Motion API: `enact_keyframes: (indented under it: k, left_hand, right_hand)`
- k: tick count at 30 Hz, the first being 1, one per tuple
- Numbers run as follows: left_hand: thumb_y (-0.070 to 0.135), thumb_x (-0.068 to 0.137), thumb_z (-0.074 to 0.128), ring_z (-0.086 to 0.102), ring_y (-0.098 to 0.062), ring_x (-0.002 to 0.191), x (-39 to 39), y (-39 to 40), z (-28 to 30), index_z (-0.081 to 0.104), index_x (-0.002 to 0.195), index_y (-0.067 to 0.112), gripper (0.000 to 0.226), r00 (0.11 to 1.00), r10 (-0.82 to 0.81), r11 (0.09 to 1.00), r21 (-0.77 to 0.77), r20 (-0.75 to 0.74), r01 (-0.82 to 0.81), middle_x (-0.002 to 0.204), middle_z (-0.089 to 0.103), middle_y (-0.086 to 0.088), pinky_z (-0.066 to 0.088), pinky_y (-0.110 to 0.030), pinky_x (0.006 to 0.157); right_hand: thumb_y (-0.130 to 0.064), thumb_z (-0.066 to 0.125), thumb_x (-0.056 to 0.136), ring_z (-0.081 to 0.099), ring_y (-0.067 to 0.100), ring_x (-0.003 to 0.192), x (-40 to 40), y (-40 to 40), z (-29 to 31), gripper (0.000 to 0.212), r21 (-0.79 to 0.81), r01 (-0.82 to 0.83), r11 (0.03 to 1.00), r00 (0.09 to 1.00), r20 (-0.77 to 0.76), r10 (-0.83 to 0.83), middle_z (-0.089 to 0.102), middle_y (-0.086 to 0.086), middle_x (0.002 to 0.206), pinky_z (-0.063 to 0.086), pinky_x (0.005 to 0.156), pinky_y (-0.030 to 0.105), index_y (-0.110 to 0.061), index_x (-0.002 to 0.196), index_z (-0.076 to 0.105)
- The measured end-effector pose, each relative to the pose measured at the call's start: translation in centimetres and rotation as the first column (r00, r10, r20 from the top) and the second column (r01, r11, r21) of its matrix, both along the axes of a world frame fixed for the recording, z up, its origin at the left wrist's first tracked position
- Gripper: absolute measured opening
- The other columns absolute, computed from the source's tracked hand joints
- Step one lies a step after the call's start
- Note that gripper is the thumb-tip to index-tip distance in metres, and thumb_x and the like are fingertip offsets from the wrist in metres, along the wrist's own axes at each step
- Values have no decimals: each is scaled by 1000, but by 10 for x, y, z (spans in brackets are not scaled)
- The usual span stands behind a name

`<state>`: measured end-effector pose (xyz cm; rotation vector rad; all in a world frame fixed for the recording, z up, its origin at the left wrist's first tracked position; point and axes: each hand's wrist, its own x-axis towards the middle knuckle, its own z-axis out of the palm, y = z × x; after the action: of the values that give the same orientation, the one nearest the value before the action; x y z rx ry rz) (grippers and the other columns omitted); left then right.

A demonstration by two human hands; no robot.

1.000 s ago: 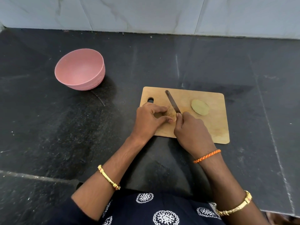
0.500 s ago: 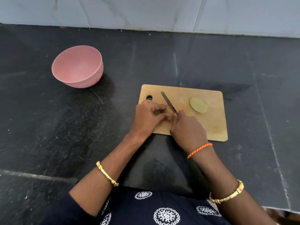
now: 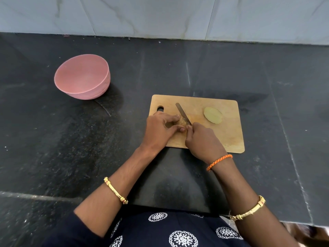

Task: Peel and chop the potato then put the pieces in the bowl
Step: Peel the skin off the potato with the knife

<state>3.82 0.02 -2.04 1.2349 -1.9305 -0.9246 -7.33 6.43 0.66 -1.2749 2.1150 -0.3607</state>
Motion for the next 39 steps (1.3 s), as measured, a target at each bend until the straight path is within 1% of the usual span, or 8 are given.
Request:
enact_keyframes:
  k: [9,13,15,19,22,26,33,39]
  left_hand:
    - [18,69,80,56,-7,94,0,1,-5,73,98,13,30,999,32,999,18,-4,-32,91,69,2,47,-20,88]
    - [31,72,77,31,1,90,-1,3,-7,73,99,23,29,992,77,995,-72,98,-70,89,62,18,25,-24,95]
    - [35,72,77,31,2,88,-1,5,-7,73,97,25,28,989,82,991,-119,126,-67,91,67,18,17,-24,92]
    - [34,72,77,27,7,83,-4,5,2,74,96,23,27,989,97,991,-108,110,-85,80,54,30,18,-29,93]
    - [34,72,77,27,3,84,-3,-1,1,74,97,24,27,988,77,993,-95,137,-65,78,41,37,17,-27,92]
    - [29,73,76,27,19,89,1,-4,0,74,97,24,24,991,58,996,-79,119,-49,78,39,37,19,-28,92]
    - [40,70,76,34,-1,102,4,-3,0,71,103,30,34,987,42,998,-44,158,-35,88,47,34,13,-23,89]
    - [37,73,75,29,6,98,7,0,0,70,104,28,33,984,1,999,-43,179,7,90,45,37,15,-26,91]
  right_hand:
    - [-33,31,101,55,27,75,-2,2,-6,29,-31,-4,1000,1000,14,4,55,10,81,43,65,35,-12,90,49]
    - [-33,31,101,55,29,75,0,8,-7,30,-17,-36,999,999,25,37,54,11,81,42,66,34,-11,91,49]
    - [-32,31,101,54,30,76,1,11,-9,29,-24,-35,999,999,36,35,56,13,84,42,67,34,-10,94,49]
    - [-34,30,101,56,31,78,1,17,-9,31,13,-18,1000,999,36,17,60,16,89,45,70,37,-10,93,48]
    - [-36,29,100,57,32,77,3,35,-8,31,41,9,999,1000,0,-9,56,12,79,48,71,40,-12,90,45]
    - [-39,27,100,50,26,67,3,67,-3,27,49,7,999,998,-60,-4,45,0,67,38,61,35,-19,87,38]
    - [-39,32,99,57,27,62,-7,54,3,30,-67,70,995,997,-38,-73,57,7,67,46,57,37,-20,78,42]
    - [-39,31,100,56,26,63,-6,25,-3,31,-140,17,990,997,-71,-27,56,8,68,39,54,34,-16,86,46]
